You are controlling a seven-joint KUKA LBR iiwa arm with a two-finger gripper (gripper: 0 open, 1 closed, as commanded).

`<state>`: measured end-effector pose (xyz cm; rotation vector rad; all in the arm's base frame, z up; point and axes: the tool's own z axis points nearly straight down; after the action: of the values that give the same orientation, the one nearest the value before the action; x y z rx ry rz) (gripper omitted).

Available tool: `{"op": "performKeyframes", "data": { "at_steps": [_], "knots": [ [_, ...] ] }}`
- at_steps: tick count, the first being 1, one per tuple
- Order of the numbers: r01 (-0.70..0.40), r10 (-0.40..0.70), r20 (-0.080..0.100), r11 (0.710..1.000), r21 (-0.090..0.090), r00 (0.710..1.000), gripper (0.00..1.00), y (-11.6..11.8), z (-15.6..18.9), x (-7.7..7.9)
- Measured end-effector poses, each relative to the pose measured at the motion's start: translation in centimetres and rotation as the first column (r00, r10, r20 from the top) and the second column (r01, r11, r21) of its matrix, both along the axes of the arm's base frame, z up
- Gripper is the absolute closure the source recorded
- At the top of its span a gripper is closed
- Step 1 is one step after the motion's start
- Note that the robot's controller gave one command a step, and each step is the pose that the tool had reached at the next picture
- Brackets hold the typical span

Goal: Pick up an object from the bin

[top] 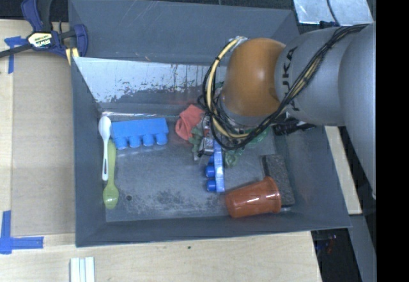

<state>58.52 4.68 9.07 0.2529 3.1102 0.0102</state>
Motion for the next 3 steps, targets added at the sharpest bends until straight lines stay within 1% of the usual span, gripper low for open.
{"op": "performKeyframes", "data": {
  "at_steps": [1,2,3],
  "knots": [
    [-0.011,0.011,0.003,1.000,0.005,1.000,1.00,-0.4,-1.3,0.4],
    [-0.014,0.014,0.019,1.000,0.007,1.000,1.00,-0.6,-1.5,0.0],
    [-0.025,0.025,0.015,1.000,0.006,1.000,0.00,-2.2,-1.9,0.0]
  ]
}}
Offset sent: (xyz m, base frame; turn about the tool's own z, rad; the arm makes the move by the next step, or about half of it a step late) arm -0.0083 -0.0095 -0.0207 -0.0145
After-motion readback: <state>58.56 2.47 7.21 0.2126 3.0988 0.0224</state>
